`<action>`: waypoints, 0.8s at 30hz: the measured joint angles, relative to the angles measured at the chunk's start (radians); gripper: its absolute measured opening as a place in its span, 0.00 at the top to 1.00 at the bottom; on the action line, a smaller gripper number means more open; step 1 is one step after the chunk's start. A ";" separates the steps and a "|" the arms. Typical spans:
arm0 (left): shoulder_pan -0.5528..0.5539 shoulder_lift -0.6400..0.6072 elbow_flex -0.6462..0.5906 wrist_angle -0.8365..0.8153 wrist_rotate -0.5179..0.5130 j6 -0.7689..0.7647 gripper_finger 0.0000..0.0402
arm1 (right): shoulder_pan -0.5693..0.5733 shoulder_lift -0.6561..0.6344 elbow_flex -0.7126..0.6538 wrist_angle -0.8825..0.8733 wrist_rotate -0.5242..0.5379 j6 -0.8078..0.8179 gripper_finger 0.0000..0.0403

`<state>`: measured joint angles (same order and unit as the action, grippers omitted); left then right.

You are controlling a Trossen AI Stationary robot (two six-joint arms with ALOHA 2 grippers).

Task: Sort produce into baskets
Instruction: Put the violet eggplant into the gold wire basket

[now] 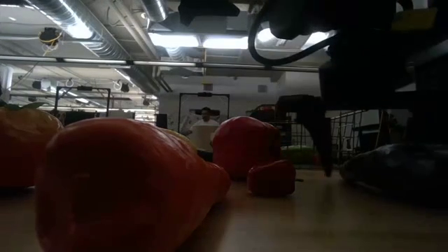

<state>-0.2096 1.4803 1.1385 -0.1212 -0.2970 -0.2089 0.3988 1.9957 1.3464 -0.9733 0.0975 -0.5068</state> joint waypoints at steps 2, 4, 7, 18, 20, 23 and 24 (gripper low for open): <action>0.000 0.000 0.000 0.000 0.000 0.000 0.51 | 0.000 0.000 0.000 0.000 0.000 0.000 0.24; 0.000 0.000 0.000 0.000 0.000 0.000 0.51 | 0.000 0.000 0.000 0.001 0.000 0.000 0.30; 0.000 0.000 0.000 0.000 0.000 0.000 0.51 | 0.000 0.000 0.000 0.001 -0.001 0.000 0.40; 0.000 0.000 0.000 0.000 0.000 0.005 0.51 | 0.000 -0.029 0.000 -0.082 -0.011 0.000 0.72; 0.000 0.000 0.000 -0.001 0.000 0.005 0.51 | 0.000 -0.044 0.000 -0.098 -0.013 0.000 0.76; 0.000 0.000 0.000 -0.001 0.000 0.005 0.51 | -0.002 -0.070 0.000 -0.103 -0.026 0.001 0.78; 0.000 0.000 0.000 -0.001 0.000 0.005 0.51 | -0.002 -0.078 0.000 -0.101 -0.029 0.001 0.78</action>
<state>-0.2096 1.4807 1.1385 -0.1226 -0.2970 -0.2043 0.3969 1.9182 1.3468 -1.0741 0.0682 -0.5056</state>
